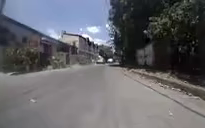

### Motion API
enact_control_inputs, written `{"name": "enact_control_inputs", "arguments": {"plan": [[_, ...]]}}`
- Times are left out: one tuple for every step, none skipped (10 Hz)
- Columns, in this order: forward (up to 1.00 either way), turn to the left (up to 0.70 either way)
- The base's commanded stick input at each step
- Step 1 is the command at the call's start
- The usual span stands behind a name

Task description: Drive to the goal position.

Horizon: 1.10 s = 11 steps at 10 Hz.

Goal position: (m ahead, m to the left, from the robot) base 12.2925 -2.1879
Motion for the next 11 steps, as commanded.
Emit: {"name": "enact_control_inputs", "arguments": {"plan": [[0.85,0.00],[0.85,0.00],[0.85,0.00],[0.85,0.00],[0.85,0.00],[0.85,0.00],[0.85,0.00],[0.85,0.00],[0.85,0.00],[0.85,0.00],[0.85,0.00]]}}
